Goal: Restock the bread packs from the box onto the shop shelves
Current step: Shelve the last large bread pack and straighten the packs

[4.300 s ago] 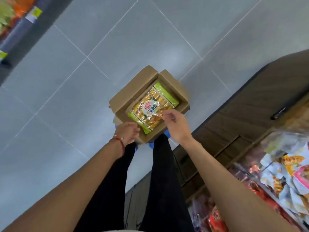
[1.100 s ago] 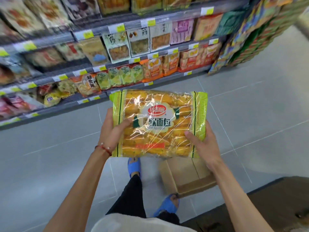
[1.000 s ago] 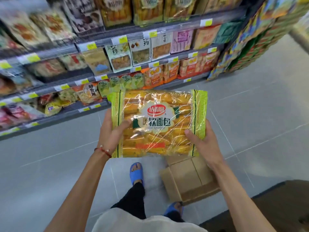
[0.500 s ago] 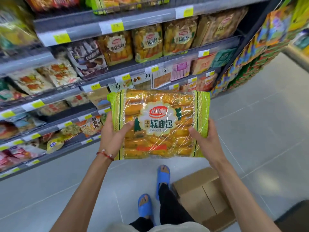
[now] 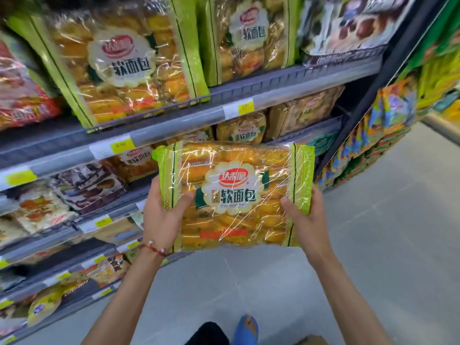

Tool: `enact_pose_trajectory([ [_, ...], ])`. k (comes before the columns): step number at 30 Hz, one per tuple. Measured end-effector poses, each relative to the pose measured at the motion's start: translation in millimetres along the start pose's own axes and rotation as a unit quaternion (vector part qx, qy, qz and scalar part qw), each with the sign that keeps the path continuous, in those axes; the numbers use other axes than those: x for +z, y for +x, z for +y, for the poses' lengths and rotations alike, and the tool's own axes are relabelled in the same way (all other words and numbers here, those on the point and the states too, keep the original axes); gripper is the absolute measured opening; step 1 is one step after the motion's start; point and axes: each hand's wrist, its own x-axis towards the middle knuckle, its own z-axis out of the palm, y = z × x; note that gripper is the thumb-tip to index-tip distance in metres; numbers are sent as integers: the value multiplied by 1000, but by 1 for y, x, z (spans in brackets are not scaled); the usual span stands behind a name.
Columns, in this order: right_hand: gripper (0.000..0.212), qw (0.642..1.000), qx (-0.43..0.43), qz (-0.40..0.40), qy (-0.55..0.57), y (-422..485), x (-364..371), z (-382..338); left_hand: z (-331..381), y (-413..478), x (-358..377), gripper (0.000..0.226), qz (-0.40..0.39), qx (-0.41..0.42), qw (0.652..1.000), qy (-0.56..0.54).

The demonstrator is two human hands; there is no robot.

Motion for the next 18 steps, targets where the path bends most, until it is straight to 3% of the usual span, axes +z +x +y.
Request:
enact_pose_trajectory([
  [5, 47, 998, -50, 22, -8, 89, 7, -33, 35, 73, 44, 47, 58, 52, 996, 39],
  [9, 47, 994, -97, 41, -26, 160, 15, -58, 64, 133, 79, 74, 93, 84, 991, 43],
  [15, 48, 989, -137, 48, -35, 249, 19, -99, 97, 203, 114, 83, 118, 91, 988, 29],
  [18, 61, 987, -151, 30, -49, 285, 18, -116, 111, 223, 131, 87, 142, 71, 987, 10],
])
